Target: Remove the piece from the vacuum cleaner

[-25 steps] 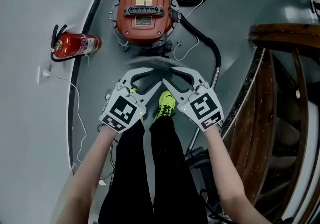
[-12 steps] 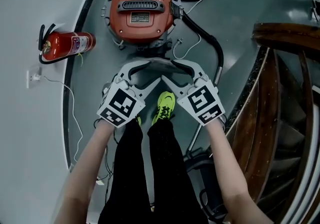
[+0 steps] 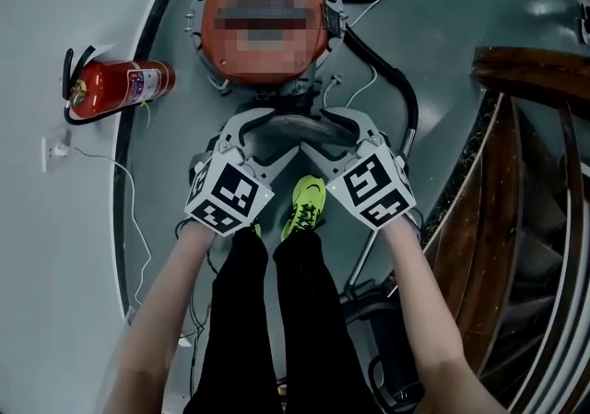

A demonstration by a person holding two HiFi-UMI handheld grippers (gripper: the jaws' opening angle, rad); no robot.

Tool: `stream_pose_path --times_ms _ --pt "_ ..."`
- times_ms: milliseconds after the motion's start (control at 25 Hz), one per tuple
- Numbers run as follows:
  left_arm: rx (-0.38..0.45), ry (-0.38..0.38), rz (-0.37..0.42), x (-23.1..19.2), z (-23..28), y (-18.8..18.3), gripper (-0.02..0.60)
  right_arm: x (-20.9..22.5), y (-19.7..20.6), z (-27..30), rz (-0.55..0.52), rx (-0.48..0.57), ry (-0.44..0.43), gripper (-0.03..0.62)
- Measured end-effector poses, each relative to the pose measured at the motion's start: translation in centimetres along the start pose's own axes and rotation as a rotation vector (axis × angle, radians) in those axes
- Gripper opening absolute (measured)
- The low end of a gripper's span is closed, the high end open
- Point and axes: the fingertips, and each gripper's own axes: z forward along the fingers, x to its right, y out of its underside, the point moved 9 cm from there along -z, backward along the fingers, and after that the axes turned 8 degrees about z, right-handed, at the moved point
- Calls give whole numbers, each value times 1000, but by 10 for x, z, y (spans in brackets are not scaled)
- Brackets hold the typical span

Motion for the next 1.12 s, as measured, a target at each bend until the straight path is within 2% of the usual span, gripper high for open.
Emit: stream_pose_path --times_ms 360,920,1120 --pt "-44 3 17 -10 17 9 262 12 -2 17 -69 -75 5 227" --pt "-96 28 14 -24 31 16 261 12 1 37 -112 -167 -83 222" --pt "-102 52 17 -25 32 15 259 11 3 37 -112 -174 -89 183"
